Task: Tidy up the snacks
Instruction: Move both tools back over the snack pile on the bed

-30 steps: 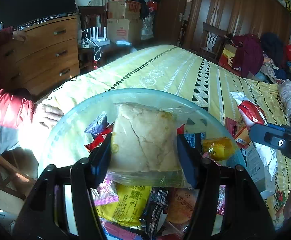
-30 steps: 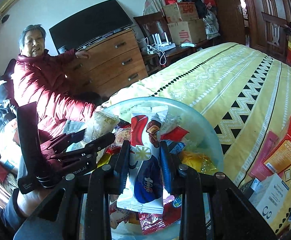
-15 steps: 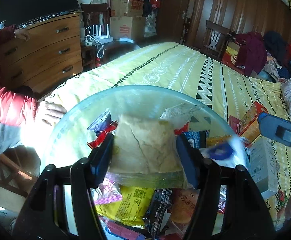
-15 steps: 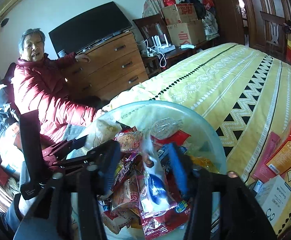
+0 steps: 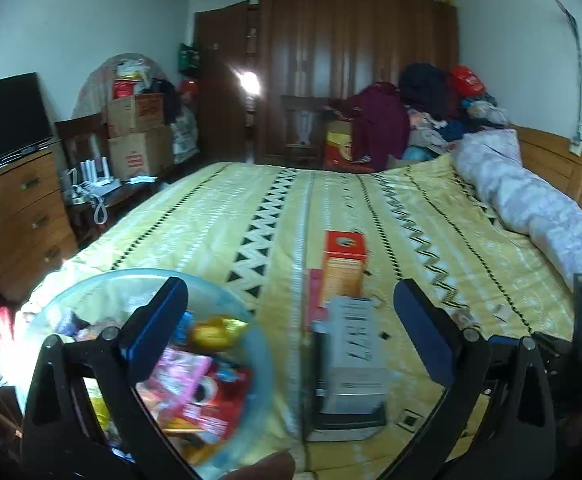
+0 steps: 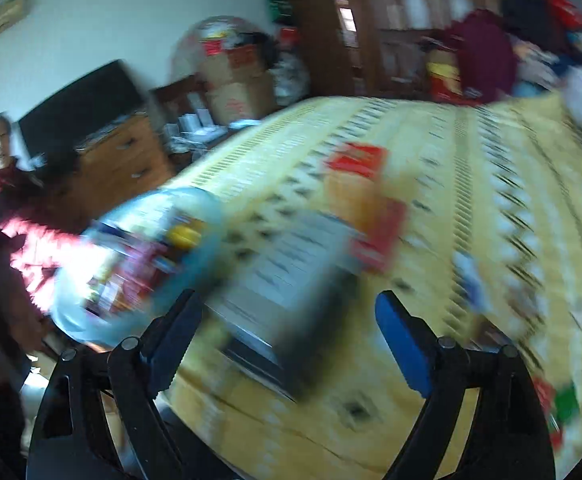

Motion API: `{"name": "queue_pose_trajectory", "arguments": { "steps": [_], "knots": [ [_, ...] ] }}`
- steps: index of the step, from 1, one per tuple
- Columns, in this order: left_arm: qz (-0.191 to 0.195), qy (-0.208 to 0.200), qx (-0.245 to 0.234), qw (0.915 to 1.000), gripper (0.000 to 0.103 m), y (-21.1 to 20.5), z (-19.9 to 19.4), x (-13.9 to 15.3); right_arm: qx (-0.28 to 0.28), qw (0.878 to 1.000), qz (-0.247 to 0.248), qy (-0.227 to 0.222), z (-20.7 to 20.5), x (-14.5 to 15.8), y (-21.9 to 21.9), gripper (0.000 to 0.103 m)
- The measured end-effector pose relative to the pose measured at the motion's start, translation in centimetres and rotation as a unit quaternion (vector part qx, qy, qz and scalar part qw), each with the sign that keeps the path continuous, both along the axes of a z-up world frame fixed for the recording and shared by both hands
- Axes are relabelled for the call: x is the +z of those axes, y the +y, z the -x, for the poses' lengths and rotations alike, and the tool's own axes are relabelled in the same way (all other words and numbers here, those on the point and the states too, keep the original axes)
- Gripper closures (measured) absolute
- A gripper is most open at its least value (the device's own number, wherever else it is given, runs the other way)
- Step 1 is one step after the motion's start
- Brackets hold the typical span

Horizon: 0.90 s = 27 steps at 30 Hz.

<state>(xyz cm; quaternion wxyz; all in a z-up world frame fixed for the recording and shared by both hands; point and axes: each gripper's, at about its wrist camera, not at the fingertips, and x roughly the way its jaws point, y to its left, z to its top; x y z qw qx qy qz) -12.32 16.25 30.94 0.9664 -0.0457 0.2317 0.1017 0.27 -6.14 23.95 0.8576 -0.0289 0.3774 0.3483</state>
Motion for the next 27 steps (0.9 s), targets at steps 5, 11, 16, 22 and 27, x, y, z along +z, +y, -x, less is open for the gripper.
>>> {"name": "queue_pose_trajectory", "arguments": {
  "steps": [5, 11, 16, 22, 27],
  "knots": [
    [0.067, 0.093, -0.161, 0.9802, 0.000, -9.7, -4.7, -5.9, -0.127, 0.988, 0.065, 0.056, 0.3, -6.3, -13.6, 0.012],
    [0.066, 0.224, -0.191, 0.9534, 0.000, -16.8, -11.2, -17.0, -0.205, 0.972, 0.074, 0.089, -0.3, -10.2, -22.8, 0.012],
    [0.041, 0.257, -0.176, 0.9493, 0.000, -18.7, -14.0, -22.2, -0.230, 0.967, 0.073, 0.080, -4.9, -12.6, -25.7, 0.012],
    [0.043, 0.264, -0.117, 0.9565, 0.000, -17.5, -17.2, -25.9, -0.227, 0.968, 0.069, 0.081, -10.5, -15.1, -25.1, 0.011],
    [0.031, 0.261, -0.116, 0.9578, 0.000, -17.9, -17.5, -27.4, -0.234, 0.967, 0.059, 0.079, -12.3, -16.9, -25.0, 0.000]
  ]
}}
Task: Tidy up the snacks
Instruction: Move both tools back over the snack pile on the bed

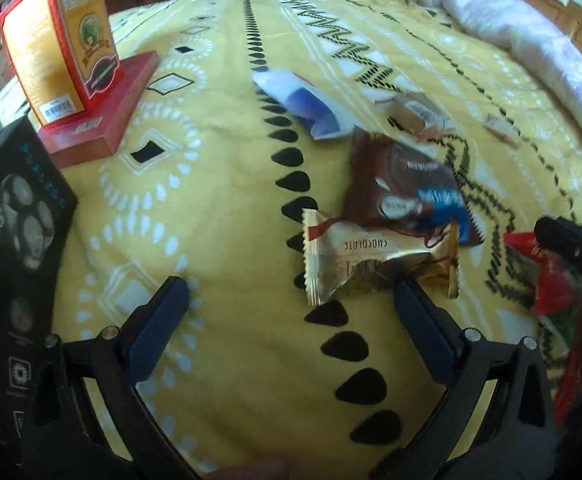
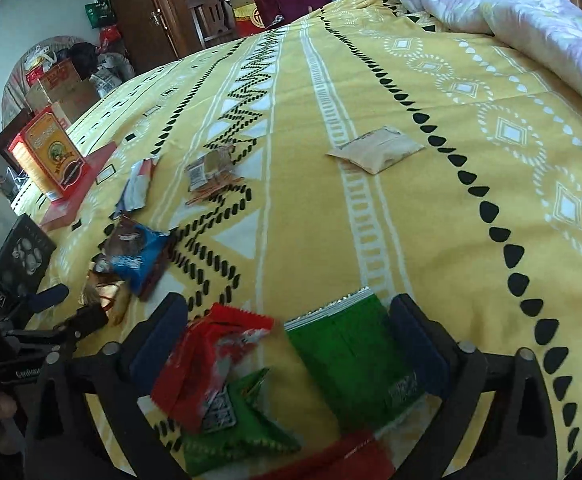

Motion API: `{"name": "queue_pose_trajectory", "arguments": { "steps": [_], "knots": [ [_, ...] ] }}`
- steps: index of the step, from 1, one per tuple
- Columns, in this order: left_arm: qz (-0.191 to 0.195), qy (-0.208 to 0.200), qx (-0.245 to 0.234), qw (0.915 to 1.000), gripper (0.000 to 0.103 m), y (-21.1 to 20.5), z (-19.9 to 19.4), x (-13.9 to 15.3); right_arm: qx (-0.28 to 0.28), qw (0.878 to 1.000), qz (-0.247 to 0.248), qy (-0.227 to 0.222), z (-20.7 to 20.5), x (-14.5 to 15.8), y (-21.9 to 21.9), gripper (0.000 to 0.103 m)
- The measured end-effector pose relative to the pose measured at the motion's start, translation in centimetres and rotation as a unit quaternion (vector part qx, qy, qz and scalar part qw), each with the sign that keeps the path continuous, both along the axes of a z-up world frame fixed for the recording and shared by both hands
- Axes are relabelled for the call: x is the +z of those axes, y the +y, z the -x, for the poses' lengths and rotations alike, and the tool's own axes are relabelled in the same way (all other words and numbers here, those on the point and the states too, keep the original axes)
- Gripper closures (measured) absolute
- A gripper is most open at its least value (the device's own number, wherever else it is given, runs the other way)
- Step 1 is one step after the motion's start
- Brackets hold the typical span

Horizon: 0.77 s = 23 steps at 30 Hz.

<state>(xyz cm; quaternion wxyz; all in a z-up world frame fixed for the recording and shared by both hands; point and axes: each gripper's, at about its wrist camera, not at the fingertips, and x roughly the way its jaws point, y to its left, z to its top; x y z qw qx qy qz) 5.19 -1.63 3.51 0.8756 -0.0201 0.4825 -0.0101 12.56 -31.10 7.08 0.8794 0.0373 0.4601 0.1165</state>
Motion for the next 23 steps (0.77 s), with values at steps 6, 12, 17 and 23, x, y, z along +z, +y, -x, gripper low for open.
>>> {"name": "queue_pose_trajectory", "arguments": {
  "steps": [6, 12, 17, 23],
  "knots": [
    [-0.002, -0.014, 0.006, 0.9999, 0.000, -0.1, 0.2, -0.2, -0.002, 0.999, -0.039, -0.038, 0.7, -1.3, -0.9, 0.000],
    [-0.007, -0.019, 0.006, 0.9998, 0.000, -0.2, 0.0, -0.5, -0.004, 0.997, -0.057, -0.045, 0.7, -1.4, -1.3, 0.000],
    [-0.010, -0.020, 0.006, 0.9997, 0.000, -0.2, 0.0, -0.6, -0.004, 0.998, -0.055, -0.044, 0.7, -1.6, -1.2, 0.000],
    [-0.010, -0.025, 0.007, 0.9996, 0.000, -0.3, 0.1, -0.6, -0.004, 0.997, -0.060, -0.044, 0.6, -1.6, -1.4, 0.000]
  ]
}}
